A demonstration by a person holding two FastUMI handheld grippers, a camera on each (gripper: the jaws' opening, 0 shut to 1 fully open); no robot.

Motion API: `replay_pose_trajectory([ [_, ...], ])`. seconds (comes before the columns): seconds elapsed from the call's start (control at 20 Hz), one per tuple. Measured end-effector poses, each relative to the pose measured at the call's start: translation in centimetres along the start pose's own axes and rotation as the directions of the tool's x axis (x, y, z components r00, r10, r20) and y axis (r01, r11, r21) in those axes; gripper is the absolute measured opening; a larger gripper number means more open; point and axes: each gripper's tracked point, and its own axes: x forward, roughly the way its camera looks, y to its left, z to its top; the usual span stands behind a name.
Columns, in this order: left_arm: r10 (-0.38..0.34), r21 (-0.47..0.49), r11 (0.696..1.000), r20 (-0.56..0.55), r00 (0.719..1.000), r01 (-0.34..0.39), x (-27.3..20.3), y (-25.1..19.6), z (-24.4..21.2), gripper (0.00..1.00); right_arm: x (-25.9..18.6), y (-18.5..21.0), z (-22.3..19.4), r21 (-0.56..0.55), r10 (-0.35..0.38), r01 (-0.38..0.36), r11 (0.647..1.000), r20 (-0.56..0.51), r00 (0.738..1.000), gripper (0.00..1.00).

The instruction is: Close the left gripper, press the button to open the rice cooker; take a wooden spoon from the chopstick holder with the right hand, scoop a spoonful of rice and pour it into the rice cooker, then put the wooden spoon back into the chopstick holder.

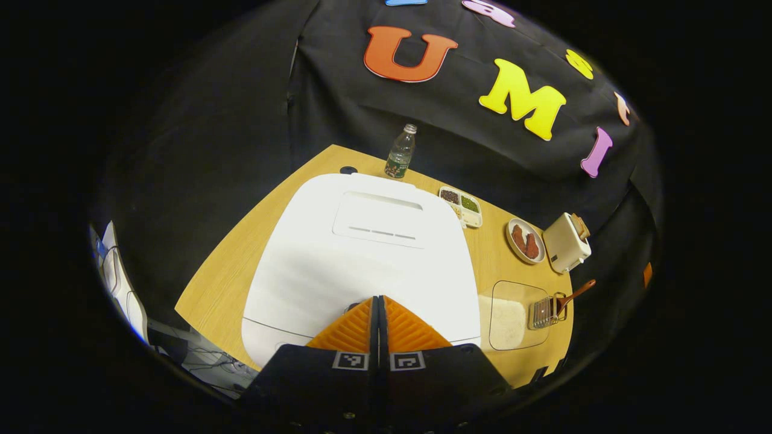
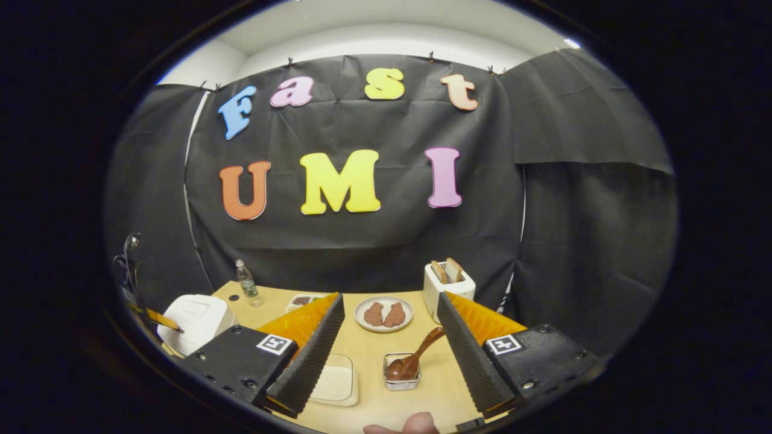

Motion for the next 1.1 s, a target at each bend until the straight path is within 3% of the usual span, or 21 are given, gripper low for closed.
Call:
replay_pose_trajectory([
  [0.3, 0.008, -0.022, 1.0, 0.027, 1.0, -0.007, 0.0, 0.1, -0.3, 0.0, -0.3, 0.9, -0.2, -0.003, 0.018, -0.018, 1.0, -0.004, 1.0, 1.0],
  [0.5, 0.006, -0.012, 1.0, 0.173, 0.985, -0.004, -2.0, -0.7, 2.5, 0.0, -1.0, 0.3, 1.1, -0.008, 0.012, -0.012, 1.0, 0.031, 0.999, 1.0],
  [0.85, -0.034, 0.043, 0.999, 0.485, 0.874, 0.015, -7.3, -3.3, 12.1, 0.02, -2.2, -1.0, 3.2, 0.005, 0.0, -0.001, 1.0, 0.088, 0.996, 1.0],
  [0.9, -0.034, 0.045, 0.999, 0.504, 0.863, 0.013, -7.7, -3.6, 12.8, 0.22, -2.5, -1.3, 3.6, 0.004, -0.003, 0.003, 1.0, 0.099, 0.995, 1.0],
  [0.95, -0.021, 0.044, 0.999, 0.501, 0.865, -0.001, -7.7, -3.4, 12.7, 0.3, -2.8, -1.5, 3.8, 0.003, -0.006, 0.006, 1.0, 0.107, 0.994, 1.0],
  [1.05, -0.009, 0.042, 0.999, 0.512, 0.859, -0.015, -8.0, -3.4, 12.8, 0.63, -3.4, -2.0, 4.1, 0.002, -0.01, 0.01, 1.0, 0.12, 0.993, 1.0],
  [1.1, -0.007, 0.044, 0.999, 0.522, 0.853, -0.018, -8.3, -3.6, 12.9, 0.62, -3.8, -2.1, 4.3, 0.001, -0.012, 0.012, 1.0, 0.124, 0.992, 0.98],
])
